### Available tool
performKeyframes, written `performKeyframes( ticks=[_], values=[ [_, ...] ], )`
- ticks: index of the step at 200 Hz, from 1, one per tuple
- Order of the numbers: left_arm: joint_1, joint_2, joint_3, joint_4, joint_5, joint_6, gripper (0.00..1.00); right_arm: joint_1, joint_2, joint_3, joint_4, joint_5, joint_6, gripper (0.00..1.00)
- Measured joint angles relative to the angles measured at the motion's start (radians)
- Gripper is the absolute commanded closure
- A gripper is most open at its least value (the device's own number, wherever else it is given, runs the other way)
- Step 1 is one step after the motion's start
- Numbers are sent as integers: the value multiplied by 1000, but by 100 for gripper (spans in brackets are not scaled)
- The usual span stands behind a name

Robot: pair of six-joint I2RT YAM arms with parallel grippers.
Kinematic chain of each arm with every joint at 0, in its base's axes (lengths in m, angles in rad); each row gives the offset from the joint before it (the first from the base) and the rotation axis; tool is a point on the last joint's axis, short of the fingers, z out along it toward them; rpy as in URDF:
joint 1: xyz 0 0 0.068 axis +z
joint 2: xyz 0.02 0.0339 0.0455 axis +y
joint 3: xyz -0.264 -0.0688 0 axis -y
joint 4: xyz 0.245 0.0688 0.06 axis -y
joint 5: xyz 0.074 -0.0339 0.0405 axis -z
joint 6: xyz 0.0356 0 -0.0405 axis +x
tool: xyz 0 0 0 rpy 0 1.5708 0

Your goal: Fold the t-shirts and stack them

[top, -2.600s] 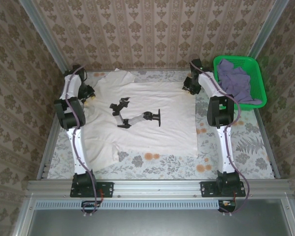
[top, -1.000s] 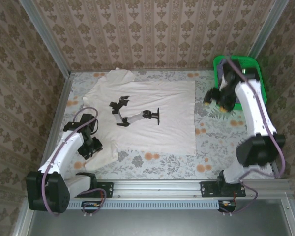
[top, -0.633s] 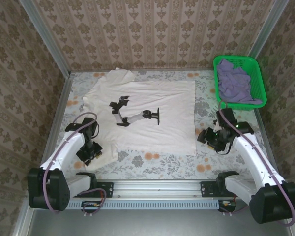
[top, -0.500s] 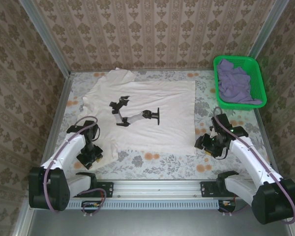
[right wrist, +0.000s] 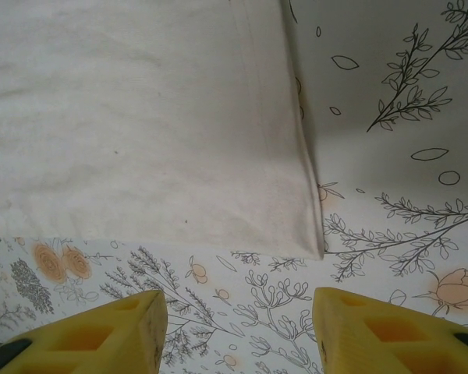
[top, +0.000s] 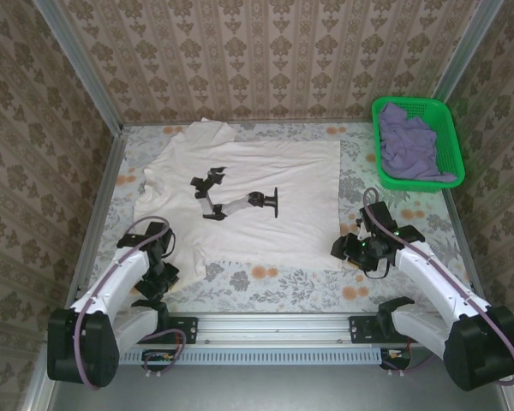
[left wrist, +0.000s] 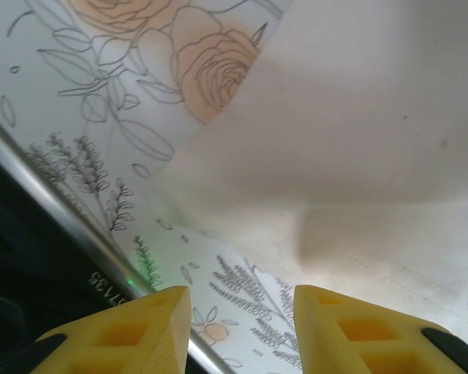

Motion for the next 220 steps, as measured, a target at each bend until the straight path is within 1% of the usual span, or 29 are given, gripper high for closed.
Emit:
performKeyframes(
  ticks=[22,62,112,147,176,195,220],
  values=[
    [9,-9,-8,42,0,-2,63,0,4,-2,17,-2,0,46],
    [66,12,-46,109,9,1,68,0,21,-2,43,-10,5,46],
    [66,46,-58,158,24,0,76,0,52,-2,48,-10,21,48],
    [65,56,-51,166,29,-9,91,0,130,-3,55,6,45,51],
    [65,49,-50,163,30,-8,93,0,218,-5,54,16,67,53],
    [65,44,-49,159,30,-8,100,-1,227,-8,55,17,76,57],
    [65,40,-48,156,30,-7,100,-1,227,-19,65,17,93,62]
  ],
)
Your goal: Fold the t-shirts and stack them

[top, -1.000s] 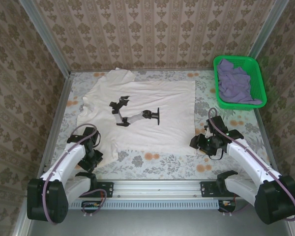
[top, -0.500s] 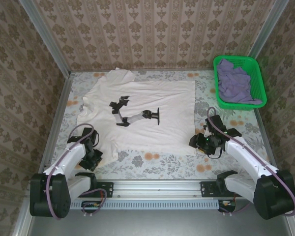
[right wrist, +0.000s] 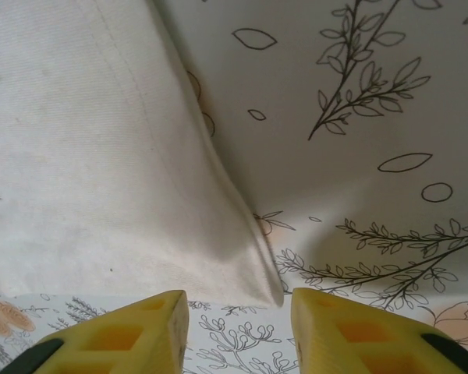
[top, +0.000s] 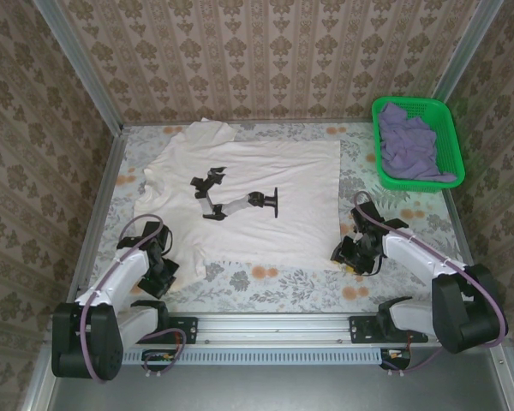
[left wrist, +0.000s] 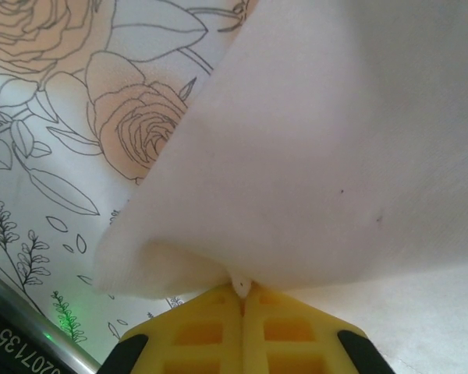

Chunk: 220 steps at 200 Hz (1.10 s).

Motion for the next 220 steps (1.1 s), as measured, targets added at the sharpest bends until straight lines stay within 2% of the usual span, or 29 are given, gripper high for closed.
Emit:
performKeyframes(
  ticks=[54,101,115,162,220],
  values=[
    [-11,7,23,-42,-25,12,100,0,1,-17,5,0,20,67],
    [-52,-4,84,-132,-72,19,100,-4,64,-15,4,4,26,95],
    [-75,-24,123,-172,-107,20,100,-5,64,-10,-2,5,26,100],
    [-130,-23,243,-298,-182,28,100,-14,53,-8,-19,26,26,100],
    [-184,-17,306,-426,-183,44,100,-133,-111,-8,-109,60,37,100]
  ],
)
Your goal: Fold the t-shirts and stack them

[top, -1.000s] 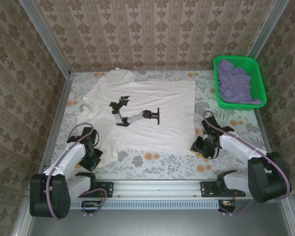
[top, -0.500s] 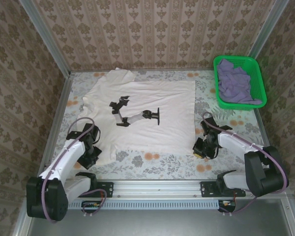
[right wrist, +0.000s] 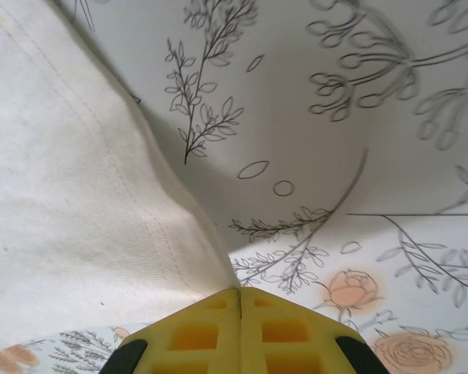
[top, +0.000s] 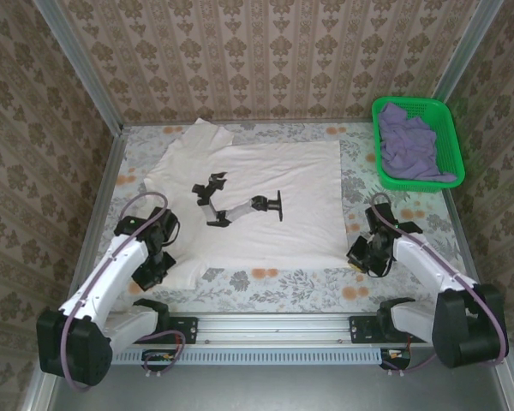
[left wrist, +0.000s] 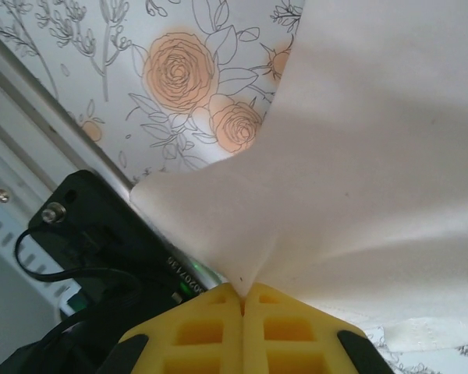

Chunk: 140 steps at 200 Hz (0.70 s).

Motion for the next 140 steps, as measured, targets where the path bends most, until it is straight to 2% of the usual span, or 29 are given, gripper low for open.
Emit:
performKeyframes(
  ticks=[46,102,123,140],
  values=[
    [-9,92,51,-51,50,102,100,-14,-25,-9,-53,0,1,100],
    [-21,67,67,-114,114,166,100,-16,-37,3,-112,0,-11,100],
    [-10,119,146,-111,132,204,100,-15,7,76,-121,0,-19,100],
    [0,214,276,-109,132,253,100,-16,53,158,-117,0,-32,100]
  ],
)
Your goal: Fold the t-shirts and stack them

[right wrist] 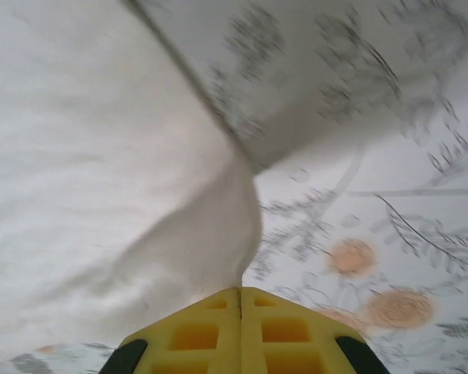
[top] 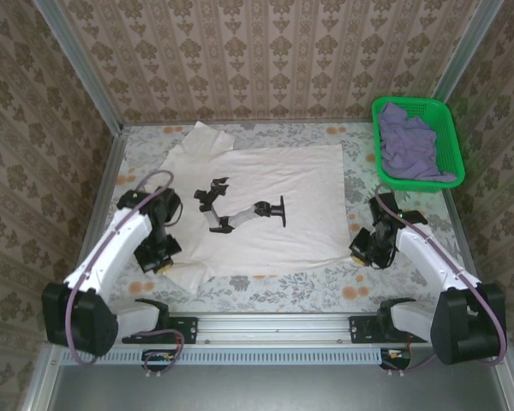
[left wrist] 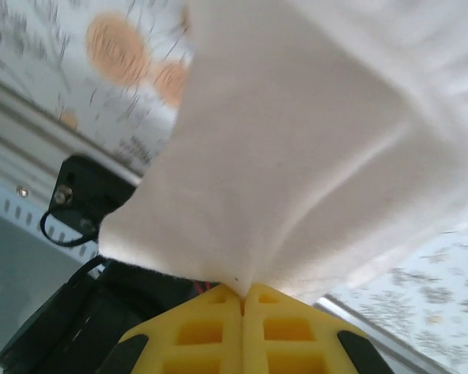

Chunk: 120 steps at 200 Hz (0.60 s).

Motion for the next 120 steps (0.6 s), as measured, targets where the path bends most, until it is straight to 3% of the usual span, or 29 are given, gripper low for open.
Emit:
performKeyframes(
  ticks=[49,120],
  values=[
    [45,313,412,67,-12,166,100,-3,218,200,49,-8,-30,100],
    [138,706,809,88,3,344,100,-39,514,443,73,4,-86,100]
  ],
)
